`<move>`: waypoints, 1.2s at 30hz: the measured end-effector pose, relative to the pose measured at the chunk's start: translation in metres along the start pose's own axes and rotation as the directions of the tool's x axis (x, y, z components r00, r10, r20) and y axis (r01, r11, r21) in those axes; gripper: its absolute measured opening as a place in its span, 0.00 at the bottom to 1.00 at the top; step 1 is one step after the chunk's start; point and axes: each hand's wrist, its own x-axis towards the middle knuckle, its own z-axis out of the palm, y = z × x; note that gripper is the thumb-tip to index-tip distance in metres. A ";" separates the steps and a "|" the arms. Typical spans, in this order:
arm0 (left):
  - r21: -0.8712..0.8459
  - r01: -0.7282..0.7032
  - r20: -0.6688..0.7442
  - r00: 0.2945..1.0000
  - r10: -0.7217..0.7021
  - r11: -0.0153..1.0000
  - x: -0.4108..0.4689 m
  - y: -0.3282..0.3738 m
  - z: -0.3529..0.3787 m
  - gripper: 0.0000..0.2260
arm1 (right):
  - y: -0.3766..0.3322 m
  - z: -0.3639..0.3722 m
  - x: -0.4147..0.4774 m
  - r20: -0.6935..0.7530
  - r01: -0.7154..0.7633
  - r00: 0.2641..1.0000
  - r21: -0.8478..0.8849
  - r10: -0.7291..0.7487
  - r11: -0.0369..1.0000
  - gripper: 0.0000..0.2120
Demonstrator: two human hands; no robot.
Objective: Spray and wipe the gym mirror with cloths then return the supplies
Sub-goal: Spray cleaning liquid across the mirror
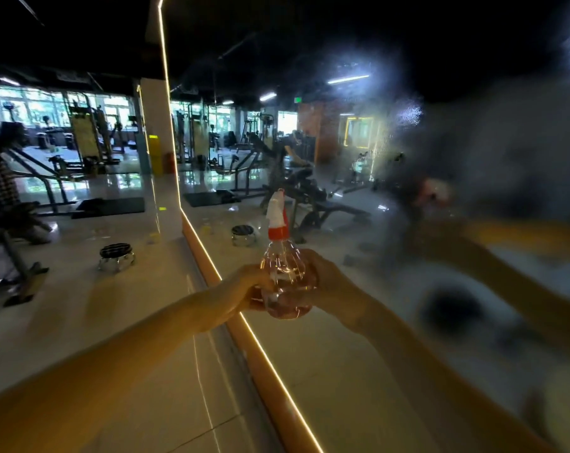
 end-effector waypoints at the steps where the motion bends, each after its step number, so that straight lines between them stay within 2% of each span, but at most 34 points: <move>1: -0.065 0.020 0.011 1.000 -0.020 0.998 0.002 -0.006 -0.004 0.22 | 0.004 0.005 0.003 -0.017 -0.007 1.000 -0.021 0.007 1.000 0.31; 3: -0.085 0.053 0.000 0.999 -0.053 0.995 0.006 -0.009 -0.007 0.25 | 0.012 0.014 0.008 -0.082 -0.033 0.996 -0.025 0.031 0.999 0.35; 5: 0.015 0.017 -0.099 0.995 -0.015 1.000 0.012 0.001 -0.009 0.29 | 0.022 0.024 0.016 -0.122 -0.067 0.991 -0.037 0.062 0.997 0.38; 6: 0.037 -0.017 -0.186 0.982 0.024 0.999 0.015 0.009 -0.007 0.26 | 0.024 0.030 0.019 -0.133 -0.103 0.987 -0.074 0.092 0.992 0.40; 8: -0.042 -0.090 -0.353 0.933 0.069 0.995 0.025 0.019 -0.007 0.17 | 0.026 0.040 0.023 -0.139 -0.164 0.980 -0.138 0.145 0.977 0.42; 11: -0.191 -0.168 -0.447 0.892 0.067 0.967 0.037 0.018 -0.008 0.13 | 0.028 0.049 0.024 -0.140 -0.185 0.977 -0.207 0.158 0.961 0.43; 15: -0.309 -0.140 -0.438 0.899 -0.010 0.941 0.046 0.003 -0.004 0.09 | 0.036 0.052 0.025 -0.127 -0.229 0.971 -0.285 0.201 0.931 0.46; 20: -0.268 -0.100 -0.418 0.908 -0.022 0.958 0.045 -0.005 -0.002 0.12 | 0.041 0.057 0.020 -0.118 -0.285 0.958 -0.269 0.262 0.920 0.40; 25: -0.318 -0.031 -0.409 0.906 -0.107 0.948 0.046 -0.019 -0.003 0.14 | 0.053 0.064 0.019 -0.091 -0.320 0.948 -0.260 0.306 0.911 0.38; 28: -0.365 0.038 -0.347 0.922 -0.174 0.930 0.046 -0.030 -0.008 0.10 | 0.061 0.069 0.015 -0.066 -0.347 0.938 -0.233 0.341 0.908 0.36; 31: -0.411 0.048 -0.355 0.911 -0.209 0.910 0.039 -0.047 -0.014 0.05 | 0.067 0.078 0.011 -0.009 -0.415 0.907 -0.177 0.421 0.892 0.37; 36: -0.443 0.067 -0.384 0.887 -0.257 0.894 0.030 -0.071 -0.020 0.05 | 0.079 0.091 0.012 0.078 -0.439 0.885 -0.182 0.458 0.880 0.37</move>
